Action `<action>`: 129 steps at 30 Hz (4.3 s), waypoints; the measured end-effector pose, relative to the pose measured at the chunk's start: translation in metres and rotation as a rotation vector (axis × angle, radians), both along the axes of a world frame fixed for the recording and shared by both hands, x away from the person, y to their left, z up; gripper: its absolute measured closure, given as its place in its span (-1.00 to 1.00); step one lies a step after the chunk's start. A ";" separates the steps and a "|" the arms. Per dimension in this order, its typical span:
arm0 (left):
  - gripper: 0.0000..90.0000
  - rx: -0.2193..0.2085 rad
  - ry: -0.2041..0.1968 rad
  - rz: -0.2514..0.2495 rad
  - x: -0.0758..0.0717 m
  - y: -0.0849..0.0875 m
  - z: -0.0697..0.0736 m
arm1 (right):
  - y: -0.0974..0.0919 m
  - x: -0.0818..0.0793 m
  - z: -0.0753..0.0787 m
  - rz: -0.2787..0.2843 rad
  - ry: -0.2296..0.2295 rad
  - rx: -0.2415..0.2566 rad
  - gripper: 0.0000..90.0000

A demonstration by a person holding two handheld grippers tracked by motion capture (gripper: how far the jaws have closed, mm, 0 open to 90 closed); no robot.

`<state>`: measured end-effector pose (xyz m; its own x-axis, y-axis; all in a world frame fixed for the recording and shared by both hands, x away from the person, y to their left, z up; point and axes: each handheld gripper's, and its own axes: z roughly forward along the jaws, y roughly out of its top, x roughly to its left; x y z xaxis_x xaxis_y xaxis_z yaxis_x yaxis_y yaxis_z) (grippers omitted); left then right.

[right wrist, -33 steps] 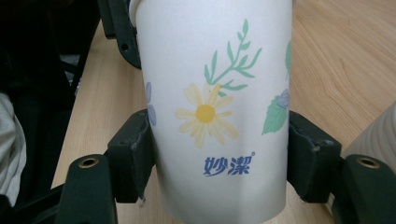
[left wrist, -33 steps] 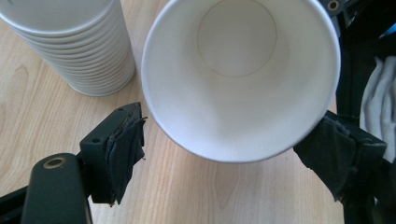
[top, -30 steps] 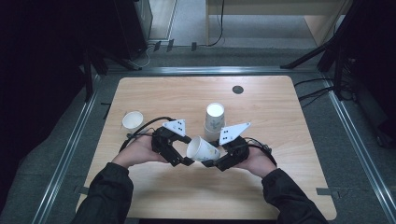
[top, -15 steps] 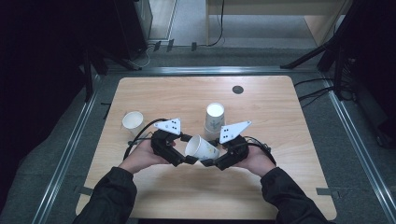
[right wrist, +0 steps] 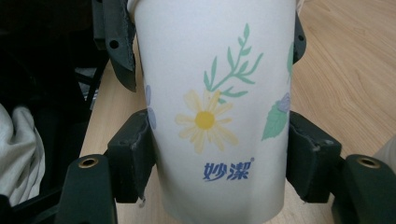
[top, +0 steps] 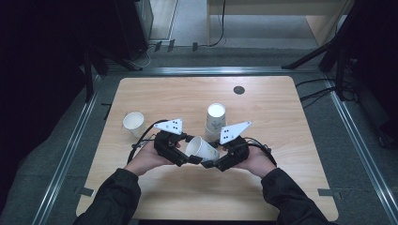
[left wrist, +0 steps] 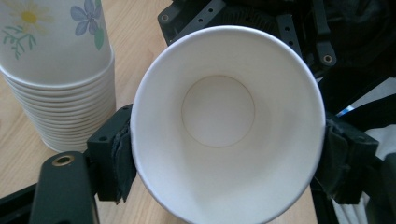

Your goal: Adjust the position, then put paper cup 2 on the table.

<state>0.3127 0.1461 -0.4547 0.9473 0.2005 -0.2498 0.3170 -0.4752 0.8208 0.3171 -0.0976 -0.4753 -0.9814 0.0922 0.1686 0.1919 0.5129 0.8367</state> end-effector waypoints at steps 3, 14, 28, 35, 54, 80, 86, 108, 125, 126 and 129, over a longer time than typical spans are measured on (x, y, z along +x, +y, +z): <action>-0.51 0.006 -0.003 -0.004 0.000 0.001 0.001 | 0.000 0.000 0.000 0.004 -0.003 0.000 -0.26; -0.44 0.034 -0.010 -0.005 -0.001 0.001 0.001 | 0.002 0.000 -0.002 0.009 0.012 -0.015 -0.28; -0.40 0.032 -0.016 0.031 0.001 0.014 0.010 | 0.002 0.001 -0.005 -0.023 0.017 -0.054 -0.50; -0.40 0.054 -0.025 0.065 0.002 0.025 0.019 | 0.002 0.000 -0.009 -0.057 -0.009 -0.080 -0.54; -0.40 0.213 -0.032 0.122 0.005 0.042 0.023 | -0.012 -0.001 -0.017 -0.223 -0.065 -0.195 -0.56; -0.41 0.316 -0.018 0.212 -0.005 0.111 0.015 | -0.028 0.009 -0.011 -0.324 -0.047 -0.156 -0.56; -0.41 0.345 -0.020 0.266 -0.010 0.132 0.012 | -0.027 0.007 -0.010 -0.306 -0.057 -0.158 -0.56; -0.44 0.524 -0.027 0.407 -0.008 0.171 -0.019 | -0.028 0.012 -0.014 -0.287 -0.033 -0.182 -0.56; -0.62 0.495 0.012 0.418 -0.002 0.168 -0.026 | -0.036 0.017 -0.013 -0.308 -0.045 -0.165 -0.56; -0.63 0.486 0.019 0.419 -0.002 0.168 -0.025 | -0.036 0.017 -0.013 -0.314 -0.041 -0.162 -0.56; -0.66 0.465 0.035 0.432 -0.003 0.170 -0.024 | -0.037 0.018 -0.012 -0.315 -0.044 -0.162 -0.56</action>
<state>0.3101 0.3161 -0.4786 0.7494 0.6580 -0.0738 0.5827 -0.6024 0.5456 0.3346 -0.1350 -0.4873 -0.9064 0.4136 0.0856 0.3278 0.5610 0.7601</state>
